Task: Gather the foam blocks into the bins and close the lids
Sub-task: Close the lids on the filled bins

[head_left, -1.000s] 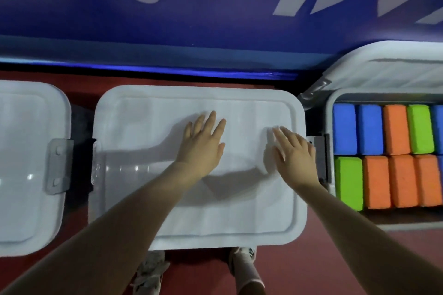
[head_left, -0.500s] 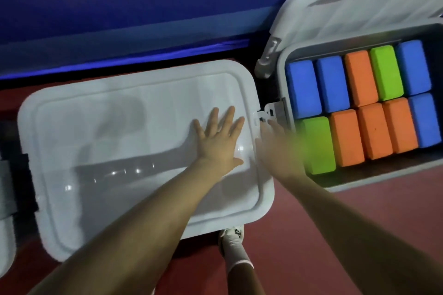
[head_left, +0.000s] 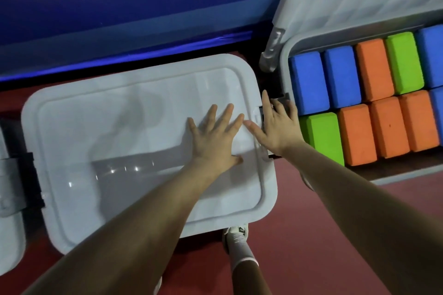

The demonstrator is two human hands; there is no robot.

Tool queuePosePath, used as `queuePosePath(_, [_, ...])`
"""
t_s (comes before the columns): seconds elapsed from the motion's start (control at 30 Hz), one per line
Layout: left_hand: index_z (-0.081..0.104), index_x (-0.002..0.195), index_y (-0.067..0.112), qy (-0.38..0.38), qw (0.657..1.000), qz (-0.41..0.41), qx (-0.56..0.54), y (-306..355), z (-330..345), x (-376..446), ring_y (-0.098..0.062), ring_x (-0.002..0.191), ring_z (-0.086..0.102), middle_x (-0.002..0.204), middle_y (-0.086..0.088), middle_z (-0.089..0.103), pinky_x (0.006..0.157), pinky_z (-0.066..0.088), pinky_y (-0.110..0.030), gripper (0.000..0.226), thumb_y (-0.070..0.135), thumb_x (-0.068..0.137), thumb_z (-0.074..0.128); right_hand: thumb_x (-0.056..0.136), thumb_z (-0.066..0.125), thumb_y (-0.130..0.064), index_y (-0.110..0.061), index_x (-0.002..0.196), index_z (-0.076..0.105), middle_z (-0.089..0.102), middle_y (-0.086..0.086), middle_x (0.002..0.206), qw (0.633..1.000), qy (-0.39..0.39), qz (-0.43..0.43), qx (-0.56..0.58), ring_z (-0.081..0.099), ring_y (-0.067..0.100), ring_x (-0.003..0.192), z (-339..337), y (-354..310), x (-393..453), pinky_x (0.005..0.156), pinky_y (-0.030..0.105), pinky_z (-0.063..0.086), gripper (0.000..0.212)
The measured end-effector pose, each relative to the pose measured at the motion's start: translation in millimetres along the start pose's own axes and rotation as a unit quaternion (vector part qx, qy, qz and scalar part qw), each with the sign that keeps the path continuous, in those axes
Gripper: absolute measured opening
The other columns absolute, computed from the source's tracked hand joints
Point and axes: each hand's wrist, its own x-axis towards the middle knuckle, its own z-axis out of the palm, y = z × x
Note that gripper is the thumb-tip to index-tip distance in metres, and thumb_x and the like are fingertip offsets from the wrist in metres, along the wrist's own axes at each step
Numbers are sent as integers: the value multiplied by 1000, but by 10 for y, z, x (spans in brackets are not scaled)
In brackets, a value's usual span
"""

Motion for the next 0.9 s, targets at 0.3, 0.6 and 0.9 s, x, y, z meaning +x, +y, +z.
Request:
queuePosePath(0.3, [-5, 152, 34, 22, 999, 35, -8, -73, -7, -73, -29, 146, -16, 159, 5, -20, 113, 5, -62, 98, 62, 82, 58, 92, 61, -33, 3, 141, 37, 50, 21, 131, 980, 90, 46, 173, 51, 38, 116, -47, -278, -250, 97, 48, 37, 66])
queuePosePath(0.6, [-10, 149, 42, -8, 1000, 18, -23, -181, 82, -111, -23, 145, -20, 157, 7, -23, 110, 9, -67, 108, 64, 75, 65, 97, 52, -26, -9, 144, 37, 52, 8, 137, 951, 95, 175, 238, 48, 30, 122, 62, -498, -496, 91, 45, 43, 52])
queuePosePath(0.9, [-9, 149, 40, 17, 998, 61, 12, -314, 50, -133, -23, 146, -15, 158, 6, -21, 112, 6, -62, 103, 64, 78, 61, 102, 39, -26, -13, 141, 44, 57, 5, 133, 966, 108, 185, 146, 51, 30, 115, 51, -633, -478, 78, 41, 46, 42])
